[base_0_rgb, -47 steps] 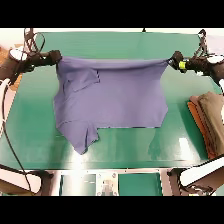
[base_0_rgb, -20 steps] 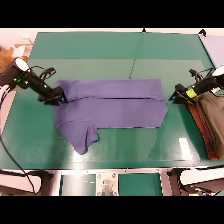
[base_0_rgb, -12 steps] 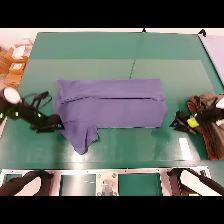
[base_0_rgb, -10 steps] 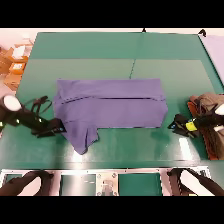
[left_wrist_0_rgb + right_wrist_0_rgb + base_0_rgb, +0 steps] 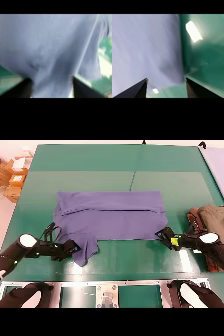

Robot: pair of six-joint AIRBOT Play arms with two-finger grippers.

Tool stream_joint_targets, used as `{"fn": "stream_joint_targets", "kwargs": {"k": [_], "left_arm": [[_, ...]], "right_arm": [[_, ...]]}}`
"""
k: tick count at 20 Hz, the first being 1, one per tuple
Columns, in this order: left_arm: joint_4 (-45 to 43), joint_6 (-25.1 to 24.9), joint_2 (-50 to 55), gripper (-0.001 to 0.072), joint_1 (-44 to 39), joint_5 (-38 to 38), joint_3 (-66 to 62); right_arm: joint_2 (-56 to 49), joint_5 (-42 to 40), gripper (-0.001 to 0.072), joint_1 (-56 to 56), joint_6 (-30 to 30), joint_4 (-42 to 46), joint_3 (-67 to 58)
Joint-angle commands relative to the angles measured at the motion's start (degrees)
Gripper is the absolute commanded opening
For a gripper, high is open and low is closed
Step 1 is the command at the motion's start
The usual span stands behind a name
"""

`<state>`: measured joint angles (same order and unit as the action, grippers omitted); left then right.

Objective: Fold the shirts.

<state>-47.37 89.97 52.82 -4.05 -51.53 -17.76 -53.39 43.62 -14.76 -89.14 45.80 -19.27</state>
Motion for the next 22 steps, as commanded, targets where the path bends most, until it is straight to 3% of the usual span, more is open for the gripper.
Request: {"fn": "stream_joint_targets", "kwargs": {"k": [1, 2, 3, 6, 10, 16, 22], "left_arm": [[3.2, 0.9, -0.1, 0.0121, -1.3, 8.2, 1.2], [3.5, 0.6, -0.1, 0.0026, -1.3, 8.6, 1.2], [3.7, 0.1, -0.3, 0.0025, -1.3, 8.5, 1.2], [3.7, -0.5, -0.5, 0.0025, -1.3, 7.6, 1.2], [-2.6, -1.8, -0.5, 0.0024, -1.3, 0.1, -3.7], [-19.3, 4.4, -2.6, 0.0024, -1.3, -15.0, -16.0], [-17.8, 4.0, -2.4, 0.0024, -1.3, -16.0, -23.5]], "right_arm": [[-2.7, -8.1, 0.0533, 2.5, 0.2, -6.6, 0.7], [-3.4, -8.3, 0.0532, 2.5, 0.3, -8.9, 0.7], [-3.6, -8.4, 0.0512, 2.5, 0.3, -10.1, 0.7], [-3.6, -7.5, 0.0038, 2.4, 1.7, -9.5, 0.7], [-3.1, -0.3, 0.0017, 0.8, 2.8, -2.9, -0.8], [-2.3, 15.7, 0.0017, -8.9, 2.4, 10.8, -9.0], [-2.5, 20.4, 0.0018, -9.2, 2.4, 11.3, -18.6]]}}
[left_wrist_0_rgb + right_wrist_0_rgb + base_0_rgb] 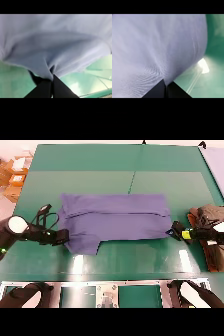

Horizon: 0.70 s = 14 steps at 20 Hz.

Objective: Fold the shirts.

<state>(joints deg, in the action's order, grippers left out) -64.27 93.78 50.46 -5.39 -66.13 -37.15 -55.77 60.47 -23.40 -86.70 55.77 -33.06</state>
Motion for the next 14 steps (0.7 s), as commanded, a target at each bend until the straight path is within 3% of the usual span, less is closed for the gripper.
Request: {"fn": "stream_joint_targets", "kwargs": {"k": [1, 6, 14], "left_arm": [[-0.9, -0.6, 0.2, 0.0024, 0.0, -1.0, -6.2], [-1.0, -4.2, 9.3, 0.0024, 0.0, -0.1, -20.2], [-1.3, -7.7, 39.9, 0.0024, 0.0, 2.4, -46.3]], "right_arm": [[-0.3, 4.1, 0.0018, -0.5, 0.0, 1.2, -7.2], [-7.7, 4.3, 0.0018, 2.6, 0.0, 0.2, -19.3], [-38.2, 3.5, 0.0018, 6.2, -0.3, -6.9, -46.1]]}}
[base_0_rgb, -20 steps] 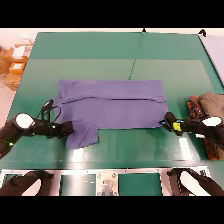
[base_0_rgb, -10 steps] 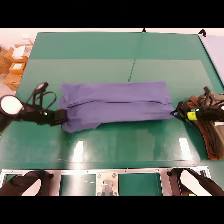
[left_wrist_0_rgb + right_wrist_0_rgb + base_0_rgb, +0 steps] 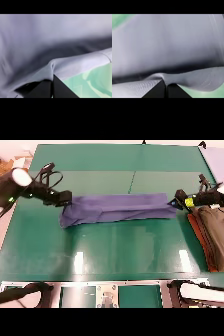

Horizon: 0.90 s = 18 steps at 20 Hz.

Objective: Fold the shirts.

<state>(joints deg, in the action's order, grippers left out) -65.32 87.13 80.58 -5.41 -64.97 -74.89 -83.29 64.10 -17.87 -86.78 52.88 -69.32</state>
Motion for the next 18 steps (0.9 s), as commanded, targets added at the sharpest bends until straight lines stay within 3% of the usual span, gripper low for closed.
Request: {"fn": "stream_joint_targets", "kwargs": {"k": [1, 2, 3, 4, 5, 6, 8, 12, 15, 17, 18], "left_arm": [[-0.2, -1.1, 13.3, 0.0025, 0.0, 2.1, -11.6], [-0.2, -1.8, 16.6, 0.0026, 0.0, 3.9, -14.7], [-0.2, -1.7, 19.0, 0.0054, 0.1, 6.1, -17.0], [-0.2, -1.6, 20.6, 0.0361, 0.2, 8.6, -18.8], [-0.2, -1.4, 21.0, 0.058, 0.5, 10.2, -19.7], [-1.2, -1.2, 21.0, 0.0588, 1.0, 10.7, -20.7], [-2.3, -0.9, 20.7, 0.0588, 2.8, 7.7, -23.3], [-2.2, -0.1, 20.7, 0.0587, 7.1, -2.3, -27.0], [-2.0, -0.1, 20.7, 0.0573, 8.1, -9.3, -27.1], [-2.0, -0.7, 20.7, 0.0107, 8.0, -13.1, -27.1], [-1.8, -0.8, 20.7, 0.0026, 8.0, -14.0, -27.1]], "right_arm": [[-14.7, -0.2, 0.0021, 0.7, -0.5, -5.2, -13.9], [-19.0, -0.2, 0.0098, 0.6, -0.6, -6.6, -18.2], [-22.8, -0.2, 0.0241, 0.6, -0.6, -8.3, -22.1], [-26.3, 0.0, 0.041, 0.6, -0.6, -9.9, -26.2], [-28.5, 0.5, 0.0477, 0.3, -0.6, -10.5, -29.6], [-29.6, 1.5, 0.0485, -0.4, -0.4, -10.3, -32.6], [-29.7, 6.6, 0.0484, -2.9, 3.5, -9.2, -36.8], [-29.7, 19.7, 0.0503, -7.9, 3.7, 1.3, -37.6], [-29.7, 23.8, 0.0504, -8.8, 10.4, 3.5, -32.8], [-29.7, 23.8, 0.0535, -8.8, 14.8, 3.5, -29.5], [-29.9, 23.6, 0.0534, -8.7, 16.3, 3.5, -28.4]]}}
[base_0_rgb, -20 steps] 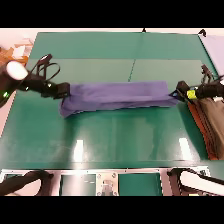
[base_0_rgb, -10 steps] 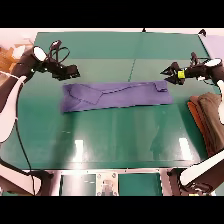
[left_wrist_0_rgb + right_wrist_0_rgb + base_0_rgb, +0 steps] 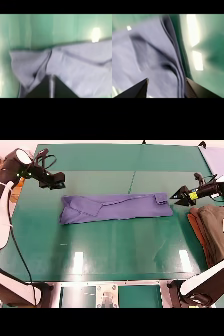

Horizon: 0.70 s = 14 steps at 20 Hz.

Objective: Fold the shirts.

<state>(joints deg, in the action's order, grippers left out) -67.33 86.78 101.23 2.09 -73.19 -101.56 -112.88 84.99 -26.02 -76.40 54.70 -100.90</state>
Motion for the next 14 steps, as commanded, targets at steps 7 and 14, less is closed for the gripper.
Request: {"fn": "stream_joint_targets", "kwargs": {"k": [7, 14], "left_arm": [[0.5, -0.5, 0.0, 0.0025, 0.5, -6.3, -0.4], [0.7, -0.5, 0.0, 0.0025, 0.5, -6.3, -0.4]], "right_arm": [[-3.5, -5.8, 0.0534, 2.1, 6.6, 1.3, 3.4], [-5.2, -7.4, 0.0466, 4.0, 7.9, 1.3, 2.7]]}}
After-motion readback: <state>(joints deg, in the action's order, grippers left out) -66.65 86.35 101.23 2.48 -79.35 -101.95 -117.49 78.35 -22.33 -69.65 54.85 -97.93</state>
